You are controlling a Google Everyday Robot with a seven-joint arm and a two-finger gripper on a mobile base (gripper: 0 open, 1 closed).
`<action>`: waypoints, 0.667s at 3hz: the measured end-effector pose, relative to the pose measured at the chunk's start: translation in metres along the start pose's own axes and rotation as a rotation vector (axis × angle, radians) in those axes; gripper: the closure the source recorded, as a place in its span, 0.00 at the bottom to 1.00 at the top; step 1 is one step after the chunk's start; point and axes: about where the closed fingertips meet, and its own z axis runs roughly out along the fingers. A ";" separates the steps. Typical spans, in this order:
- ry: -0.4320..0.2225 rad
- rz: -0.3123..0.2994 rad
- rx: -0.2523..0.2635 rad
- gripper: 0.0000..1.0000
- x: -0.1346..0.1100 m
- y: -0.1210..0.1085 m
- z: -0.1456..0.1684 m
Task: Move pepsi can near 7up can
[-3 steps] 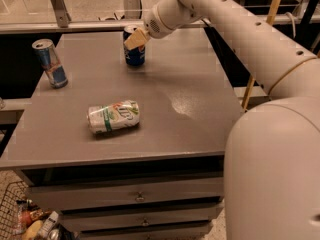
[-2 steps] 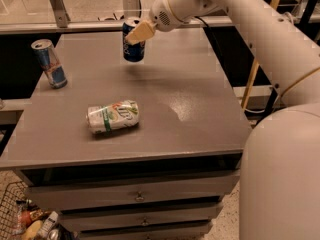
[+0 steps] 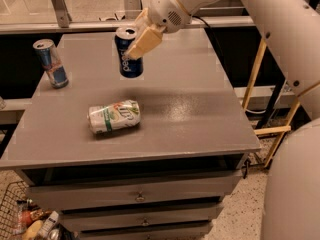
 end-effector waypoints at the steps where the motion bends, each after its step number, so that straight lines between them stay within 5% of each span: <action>1: 0.068 -0.059 -0.105 1.00 0.013 0.039 0.005; 2: 0.129 -0.090 -0.158 1.00 0.026 0.057 0.015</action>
Offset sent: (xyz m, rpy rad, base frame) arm -0.0713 -0.0202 -0.0599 -0.2559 0.0418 0.2086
